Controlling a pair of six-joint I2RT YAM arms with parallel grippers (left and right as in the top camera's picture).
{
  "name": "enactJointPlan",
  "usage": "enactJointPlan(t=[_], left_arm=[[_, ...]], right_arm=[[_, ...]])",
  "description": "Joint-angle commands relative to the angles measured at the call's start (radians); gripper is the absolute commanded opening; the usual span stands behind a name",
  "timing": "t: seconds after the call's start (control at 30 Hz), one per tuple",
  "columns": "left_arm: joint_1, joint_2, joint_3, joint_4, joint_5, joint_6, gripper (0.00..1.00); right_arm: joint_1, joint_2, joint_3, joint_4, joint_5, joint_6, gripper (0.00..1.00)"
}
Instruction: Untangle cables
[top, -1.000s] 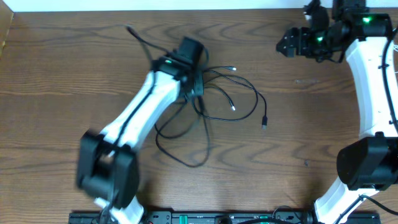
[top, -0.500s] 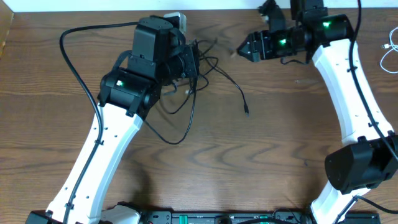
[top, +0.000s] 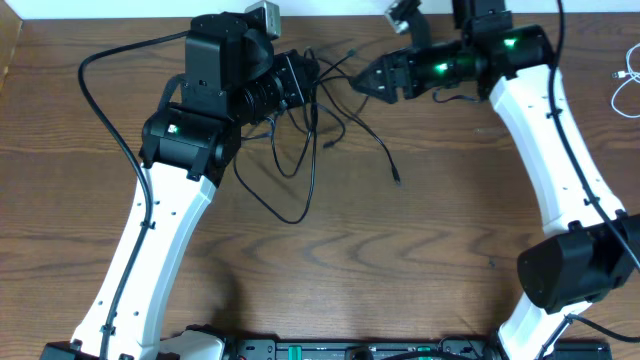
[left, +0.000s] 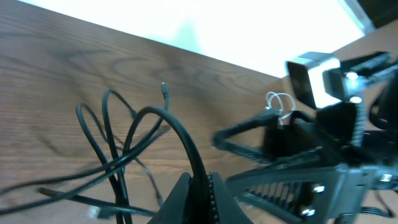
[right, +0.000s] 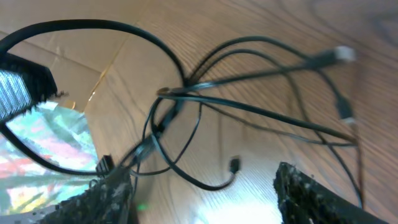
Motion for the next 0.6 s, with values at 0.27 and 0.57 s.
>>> enactJointPlan(t=[0.27,0.57], left_arm=[[0.004,-0.018,0.003,0.013,0.076,-0.031,0.07],[0.004,-0.017,0.003,0.013,0.072,-0.031,0.07]], right_arm=[[0.101,0.096,-0.006,0.086,-0.034,0.128,0.72],[0.107,0.096,-0.006,0.027,-0.104,-0.016,0.66]])
